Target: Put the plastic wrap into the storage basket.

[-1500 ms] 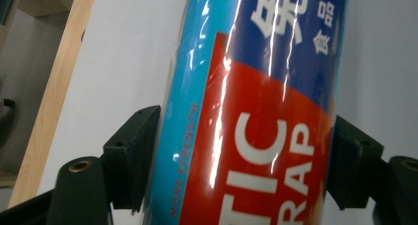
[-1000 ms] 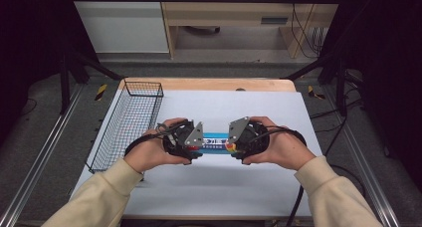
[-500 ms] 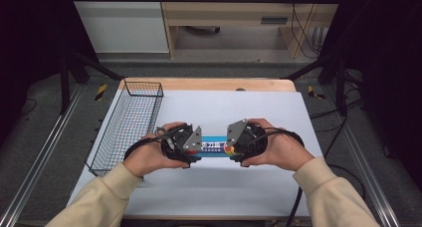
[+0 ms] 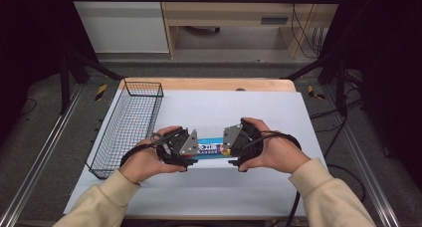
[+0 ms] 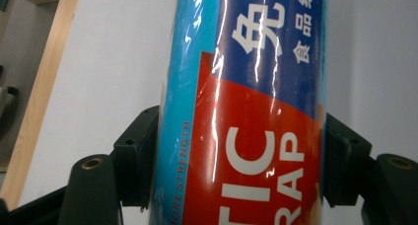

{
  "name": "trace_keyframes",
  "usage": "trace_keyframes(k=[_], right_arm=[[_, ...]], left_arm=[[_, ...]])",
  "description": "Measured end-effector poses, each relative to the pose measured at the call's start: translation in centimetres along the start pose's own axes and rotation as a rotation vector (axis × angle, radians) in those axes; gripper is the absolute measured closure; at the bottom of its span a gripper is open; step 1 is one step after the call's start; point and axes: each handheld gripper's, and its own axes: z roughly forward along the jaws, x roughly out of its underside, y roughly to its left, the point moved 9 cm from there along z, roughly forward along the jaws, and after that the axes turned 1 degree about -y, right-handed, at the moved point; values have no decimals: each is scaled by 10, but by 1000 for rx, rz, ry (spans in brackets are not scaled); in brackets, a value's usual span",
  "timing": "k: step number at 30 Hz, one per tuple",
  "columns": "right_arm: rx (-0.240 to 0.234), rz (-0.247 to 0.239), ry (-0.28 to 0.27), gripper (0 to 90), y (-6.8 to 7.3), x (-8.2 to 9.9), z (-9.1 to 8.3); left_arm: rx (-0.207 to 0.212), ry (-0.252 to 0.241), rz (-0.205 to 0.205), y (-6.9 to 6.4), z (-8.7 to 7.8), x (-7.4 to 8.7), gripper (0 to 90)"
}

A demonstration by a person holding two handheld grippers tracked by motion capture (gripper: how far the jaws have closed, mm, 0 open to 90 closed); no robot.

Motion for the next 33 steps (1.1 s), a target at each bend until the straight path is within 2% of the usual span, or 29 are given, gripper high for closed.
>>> trace_keyframes(k=[2, 4, 6, 11, 15, 17, 18, 19, 22, 23, 25, 29, 33], right_arm=[[36, -8, -24, 83, -1, 1, -6], [96, 2, -25, 47, -6, 8, -13], [117, 19, -33, 52, -9, 14, -18], [167, 51, -64, 60, -11, 38, -37], [198, 101, -66, 57, -10, 61, -49], [220, 140, -70, 56, -11, 75, -53], [233, 181, -75, 55, -10, 83, -54], [244, 193, -78, 56, -11, 87, -54], [291, 295, -88, 74, -11, 102, -48], [304, 316, -85, 82, -11, 104, -45], [360, 374, -106, 110, -12, 108, -34], [404, 471, -108, 113, -10, 107, -13], [481, 588, -124, 116, -16, 102, 5]], left_arm=[[0, 3, -4, -1, 1, 3, 302], [7, 8, -9, -2, 1, 5, 303], [4, 21, -1, -1, 2, 7, 303], [0, 7, -25, 1, 1, 9, 304], [-13, 7, -40, 4, -5, 11, 304], [-24, 4, -45, 7, -9, 13, 304], [-24, 1, -55, 7, -10, 13, 305], [-31, -1, -59, 8, -13, 14, 305], [-51, -6, -78, 10, -20, 15, 305], [-57, -11, -86, 11, -24, 15, 305], [-68, -19, -100, 12, -30, 16, 306], [-90, -13, -110, 15, -43, 20, 306], [-97, -24, -137, 18, -50, 25, 306]])
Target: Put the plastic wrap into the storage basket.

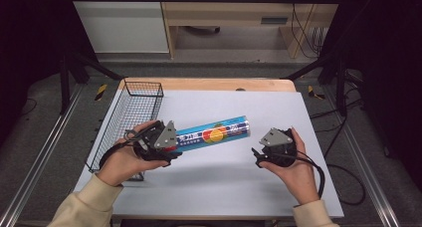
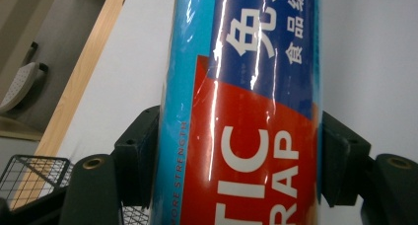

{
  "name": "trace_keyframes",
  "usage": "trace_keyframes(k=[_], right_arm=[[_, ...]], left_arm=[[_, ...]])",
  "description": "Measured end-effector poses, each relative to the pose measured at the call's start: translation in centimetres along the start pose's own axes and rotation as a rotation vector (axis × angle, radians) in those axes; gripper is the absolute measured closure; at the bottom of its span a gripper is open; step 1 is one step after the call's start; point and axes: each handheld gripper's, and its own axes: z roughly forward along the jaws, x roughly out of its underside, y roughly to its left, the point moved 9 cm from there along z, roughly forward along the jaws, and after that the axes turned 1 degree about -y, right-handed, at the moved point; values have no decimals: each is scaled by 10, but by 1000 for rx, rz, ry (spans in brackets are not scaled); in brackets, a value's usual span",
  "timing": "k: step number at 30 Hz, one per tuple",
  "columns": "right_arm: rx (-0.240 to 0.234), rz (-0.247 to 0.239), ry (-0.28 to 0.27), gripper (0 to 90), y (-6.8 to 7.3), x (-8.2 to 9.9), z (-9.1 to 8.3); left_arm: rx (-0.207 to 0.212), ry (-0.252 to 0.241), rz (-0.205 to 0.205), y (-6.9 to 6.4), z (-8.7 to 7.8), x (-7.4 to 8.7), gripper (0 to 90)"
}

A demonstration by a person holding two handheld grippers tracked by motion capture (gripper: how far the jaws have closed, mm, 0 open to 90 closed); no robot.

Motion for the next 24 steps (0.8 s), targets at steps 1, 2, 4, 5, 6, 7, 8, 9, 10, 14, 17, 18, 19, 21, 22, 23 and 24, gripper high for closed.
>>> trace_keyframes(k=[1, 2, 4, 5, 6, 7, 8, 9, 10, 14, 17, 18, 19, 21, 22, 23, 24], right_arm=[[26, 41, -6, 121, 0, 0, 3], [33, 79, -5, 123, 0, 1, 6], [72, 181, -8, 126, -2, 6, 11], [86, 205, -8, 126, -2, 10, 13], [94, 213, -11, 125, -2, 12, 14], [101, 215, -8, 121, -1, 15, 15], [108, 218, -2, 119, -1, 17, 15], [127, 226, -1, 121, -2, 21, 16], [128, 236, -1, 121, -1, 23, 16], [154, 271, 3, 106, -5, 32, 17], [182, 293, 7, 95, -9, 37, 16], [186, 301, 8, 90, -9, 38, 15], [182, 310, 12, 85, -9, 40, 14], [190, 315, 8, 88, -10, 42, 12], [192, 320, 5, 88, -10, 42, 12], [194, 325, 5, 88, -11, 43, 12], [199, 328, 7, 88, -11, 44, 12]], left_arm=[[-4, 0, -4, 1, -1, 1, 307], [-9, 4, -9, 3, -2, 3, 307], [-21, 7, -17, 5, -5, 6, 307], [-21, 11, -21, 6, -6, 7, 307], [-27, 14, -25, 7, -7, 8, 307], [-33, 13, -25, 8, -9, 9, 307], [-37, 12, -31, 9, -11, 11, 307], [-38, 11, -36, 10, -12, 11, 307], [-41, 11, -41, 11, -13, 13, 308], [-56, 14, -56, 16, -17, 17, 308], [-72, 21, -74, 19, -20, 20, 308], [-78, 20, -81, 19, -21, 21, 308], [-84, 23, -84, 20, -23, 21, 309], [-96, 29, -91, 23, -26, 23, 309], [-101, 33, -97, 24, -28, 24, 309], [-106, 42, -99, 25, -31, 25, 309], [-111, 39, -105, 25, -33, 26, 309]])
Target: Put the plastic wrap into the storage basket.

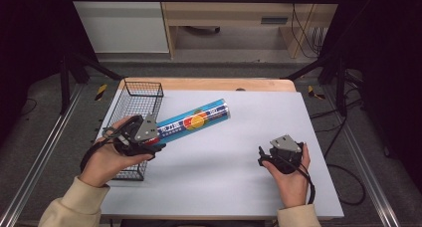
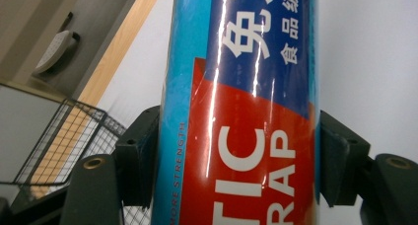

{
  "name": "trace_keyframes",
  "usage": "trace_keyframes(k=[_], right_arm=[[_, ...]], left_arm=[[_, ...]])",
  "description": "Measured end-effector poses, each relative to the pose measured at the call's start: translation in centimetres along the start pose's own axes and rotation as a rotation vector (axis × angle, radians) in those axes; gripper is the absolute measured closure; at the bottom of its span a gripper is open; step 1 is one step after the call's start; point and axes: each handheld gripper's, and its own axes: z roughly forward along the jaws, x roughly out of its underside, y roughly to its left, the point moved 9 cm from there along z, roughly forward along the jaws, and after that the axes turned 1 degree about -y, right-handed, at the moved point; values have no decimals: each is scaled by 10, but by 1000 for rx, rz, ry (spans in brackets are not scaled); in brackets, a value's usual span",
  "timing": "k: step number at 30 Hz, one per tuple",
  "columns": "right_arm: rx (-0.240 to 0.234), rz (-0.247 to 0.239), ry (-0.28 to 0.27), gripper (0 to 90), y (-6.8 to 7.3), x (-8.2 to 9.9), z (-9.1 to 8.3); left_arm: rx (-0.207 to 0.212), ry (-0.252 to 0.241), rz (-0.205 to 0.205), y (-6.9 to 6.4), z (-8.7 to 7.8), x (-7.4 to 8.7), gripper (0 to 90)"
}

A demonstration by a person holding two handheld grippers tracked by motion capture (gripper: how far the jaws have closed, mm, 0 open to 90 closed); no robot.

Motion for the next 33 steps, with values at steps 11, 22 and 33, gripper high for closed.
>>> trace_keyframes(k=[11, 22, 33], right_arm=[[48, 47, -18, 90, -11, 0, -2], [42, 83, -29, 92, -17, 1, -4], [44, 102, -34, 94, -19, 2, -7]], left_arm=[[-50, 36, -36, 16, -18, 18, 310], [-93, 79, -88, 20, -23, 31, 311], [-132, 107, -118, 24, -35, 29, 312]])
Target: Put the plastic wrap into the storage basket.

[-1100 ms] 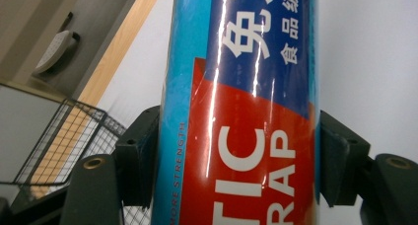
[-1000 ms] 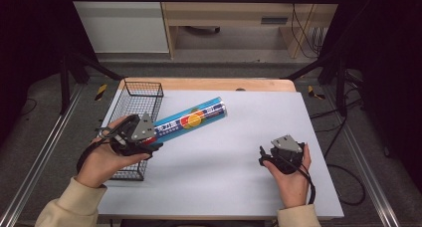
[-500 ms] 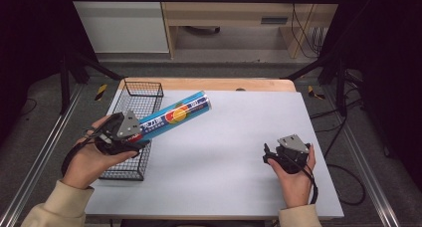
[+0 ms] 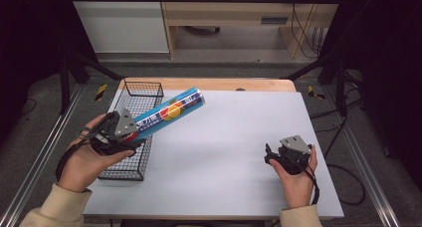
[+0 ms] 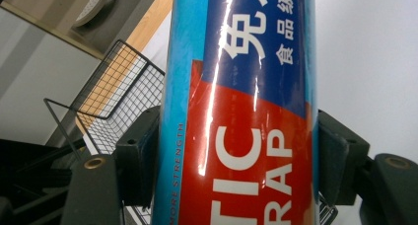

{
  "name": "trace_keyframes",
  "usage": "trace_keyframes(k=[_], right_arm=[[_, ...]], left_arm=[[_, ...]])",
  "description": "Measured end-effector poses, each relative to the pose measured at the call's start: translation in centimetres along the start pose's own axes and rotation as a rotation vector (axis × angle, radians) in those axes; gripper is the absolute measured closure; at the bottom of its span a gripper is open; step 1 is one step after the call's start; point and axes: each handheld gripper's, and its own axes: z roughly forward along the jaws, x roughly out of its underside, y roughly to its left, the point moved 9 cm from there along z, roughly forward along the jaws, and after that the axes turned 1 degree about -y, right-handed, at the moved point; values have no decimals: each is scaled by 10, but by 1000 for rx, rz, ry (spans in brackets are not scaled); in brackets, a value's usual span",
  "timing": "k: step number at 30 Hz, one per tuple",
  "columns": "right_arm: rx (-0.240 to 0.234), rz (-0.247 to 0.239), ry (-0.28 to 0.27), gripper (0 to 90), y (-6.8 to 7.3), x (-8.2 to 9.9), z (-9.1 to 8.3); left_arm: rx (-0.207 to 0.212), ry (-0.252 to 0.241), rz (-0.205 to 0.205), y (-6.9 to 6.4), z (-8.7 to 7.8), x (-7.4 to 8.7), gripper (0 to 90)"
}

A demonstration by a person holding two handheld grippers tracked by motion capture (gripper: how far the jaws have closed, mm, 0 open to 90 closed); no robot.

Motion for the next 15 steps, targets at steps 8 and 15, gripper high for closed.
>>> trace_keyframes(k=[8, 15], right_arm=[[1, 5, -3, 96, -1, 0, 0], [8, 16, -5, 99, -3, 0, -1]], left_arm=[[-44, 19, -22, 5, -7, 1, 313], [-61, 25, -45, 6, -14, 3, 313]])
